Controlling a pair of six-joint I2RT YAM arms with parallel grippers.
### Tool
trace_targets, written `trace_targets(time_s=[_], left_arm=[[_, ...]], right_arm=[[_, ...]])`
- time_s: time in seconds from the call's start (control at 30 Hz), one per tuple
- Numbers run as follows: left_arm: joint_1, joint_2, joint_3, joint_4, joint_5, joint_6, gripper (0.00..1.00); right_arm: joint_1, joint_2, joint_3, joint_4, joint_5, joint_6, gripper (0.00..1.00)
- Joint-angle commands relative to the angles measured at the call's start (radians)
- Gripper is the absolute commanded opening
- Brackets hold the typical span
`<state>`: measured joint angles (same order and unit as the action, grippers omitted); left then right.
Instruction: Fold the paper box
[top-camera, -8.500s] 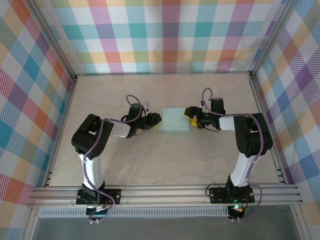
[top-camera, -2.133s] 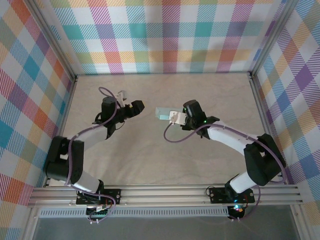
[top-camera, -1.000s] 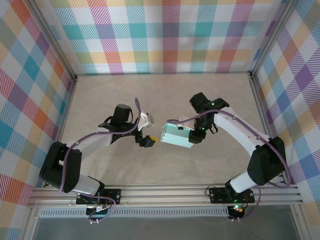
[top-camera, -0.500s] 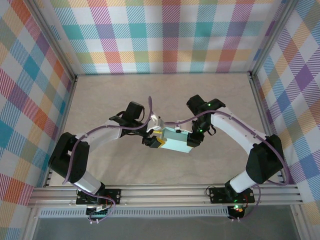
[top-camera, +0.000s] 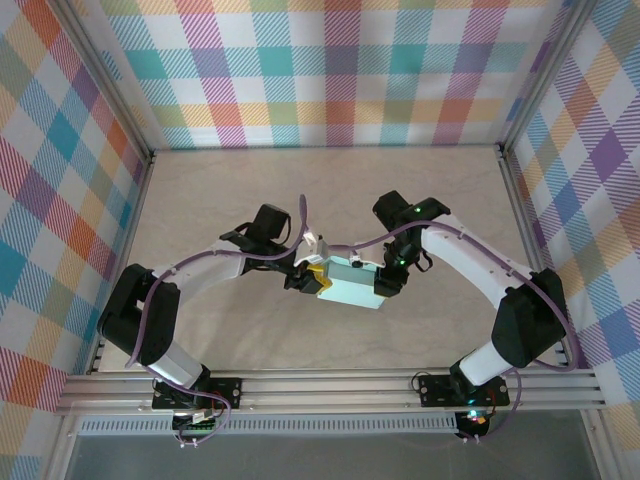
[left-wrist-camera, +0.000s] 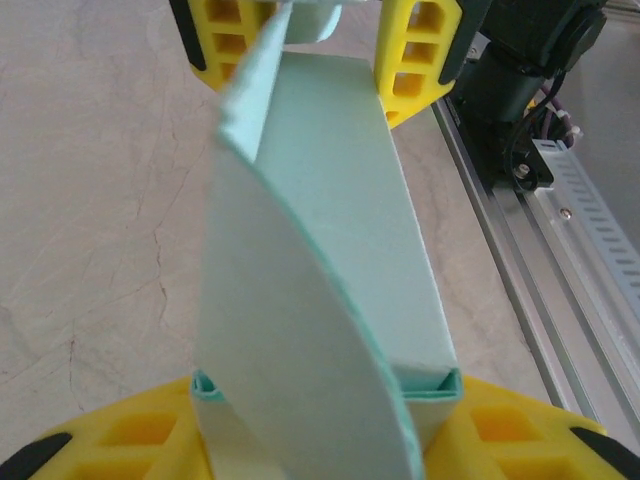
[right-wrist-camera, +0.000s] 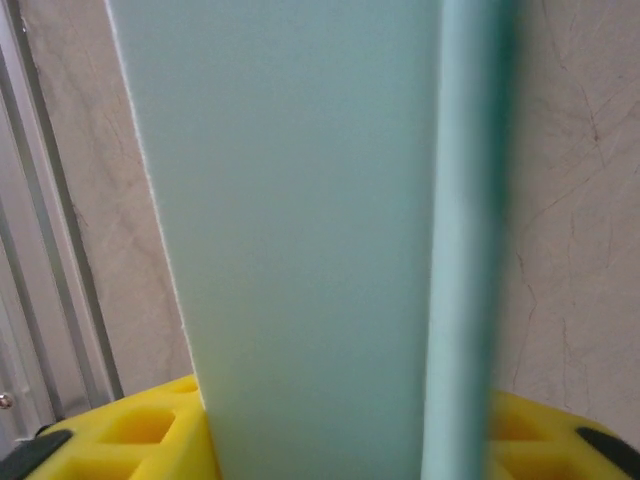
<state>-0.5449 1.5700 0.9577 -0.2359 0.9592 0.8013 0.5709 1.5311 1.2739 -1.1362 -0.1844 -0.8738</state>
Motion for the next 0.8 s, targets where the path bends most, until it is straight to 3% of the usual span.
trace_targets(time_s=[0.0, 0.13, 0.2, 0.33, 0.5, 0.57, 0.77], left_arm=[[-0.018, -0.025, -0.02, 0.016, -0.015, -0.021, 0.38], [-0.021, -0.022, -0.046, 0.085, -0.05, -0.068, 0.36], [-0.023, -0.019, -0.06, 0.123, -0.067, -0.09, 0.36], [-0.023, -0.014, -0.079, 0.168, -0.11, -0.117, 0.37], [-0.023, -0.01, -0.088, 0.163, -0.143, -0.11, 0.38], [-0.022, -0.004, -0.086, 0.151, -0.152, -0.104, 0.38], [-0.023, 0.03, -0.058, 0.081, -0.154, -0.066, 0.38]], right_arm=[[0.007, -0.011, 0.008, 0.032, -0.014, -0.001, 0.59], [0.005, -0.051, -0.026, 0.118, 0.008, 0.007, 0.96], [-0.01, -0.08, -0.041, 0.151, -0.052, 0.018, 1.0], [-0.048, -0.168, -0.093, 0.265, -0.195, 0.099, 1.0], [-0.083, -0.282, -0.18, 0.472, -0.101, 0.453, 0.94], [-0.109, -0.315, -0.21, 0.482, -0.1, 0.612, 0.9], [-0.206, -0.362, -0.31, 0.458, -0.094, 0.897, 0.79]])
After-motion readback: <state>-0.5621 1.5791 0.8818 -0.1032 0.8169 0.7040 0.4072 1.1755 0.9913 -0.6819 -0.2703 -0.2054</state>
